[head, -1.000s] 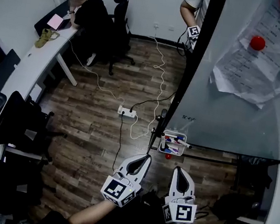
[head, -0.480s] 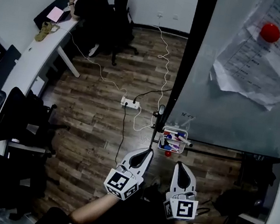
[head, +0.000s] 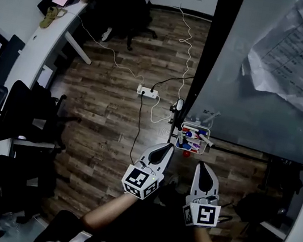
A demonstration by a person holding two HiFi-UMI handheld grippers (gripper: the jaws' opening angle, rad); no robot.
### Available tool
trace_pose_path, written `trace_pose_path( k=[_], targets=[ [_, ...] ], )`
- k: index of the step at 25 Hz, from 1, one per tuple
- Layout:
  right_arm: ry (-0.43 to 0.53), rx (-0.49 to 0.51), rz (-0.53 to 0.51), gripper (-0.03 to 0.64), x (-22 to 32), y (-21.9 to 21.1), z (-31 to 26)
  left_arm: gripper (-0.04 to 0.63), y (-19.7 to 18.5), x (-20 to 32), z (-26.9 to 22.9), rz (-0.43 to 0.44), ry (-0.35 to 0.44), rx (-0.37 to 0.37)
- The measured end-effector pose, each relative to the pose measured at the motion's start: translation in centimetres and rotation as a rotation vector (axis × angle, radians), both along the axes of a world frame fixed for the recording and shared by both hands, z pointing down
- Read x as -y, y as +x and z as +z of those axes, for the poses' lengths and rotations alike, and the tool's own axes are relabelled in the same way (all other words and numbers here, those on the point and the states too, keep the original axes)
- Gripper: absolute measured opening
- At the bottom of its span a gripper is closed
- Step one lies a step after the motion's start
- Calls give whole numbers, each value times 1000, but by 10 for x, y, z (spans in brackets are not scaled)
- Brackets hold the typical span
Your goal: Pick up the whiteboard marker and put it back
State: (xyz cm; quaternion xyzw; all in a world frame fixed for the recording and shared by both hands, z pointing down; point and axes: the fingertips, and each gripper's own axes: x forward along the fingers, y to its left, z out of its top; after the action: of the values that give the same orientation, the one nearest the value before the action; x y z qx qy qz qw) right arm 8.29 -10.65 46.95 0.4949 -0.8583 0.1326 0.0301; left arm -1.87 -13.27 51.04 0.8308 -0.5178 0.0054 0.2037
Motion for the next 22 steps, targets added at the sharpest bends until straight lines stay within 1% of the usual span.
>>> trace_pose_path(
  k=[10,15,22],
  targets=[
    [-28,4,-28,14,11,-1,14,12,7,23,28,-3,-52,-15],
    [-33,8,-29,14,16,-2,15,64,9,31,40,0,-80,-16],
    [-38,7,-28,14,23,-2,17,87,7,43,49,-15,-99,-19]
  ],
)
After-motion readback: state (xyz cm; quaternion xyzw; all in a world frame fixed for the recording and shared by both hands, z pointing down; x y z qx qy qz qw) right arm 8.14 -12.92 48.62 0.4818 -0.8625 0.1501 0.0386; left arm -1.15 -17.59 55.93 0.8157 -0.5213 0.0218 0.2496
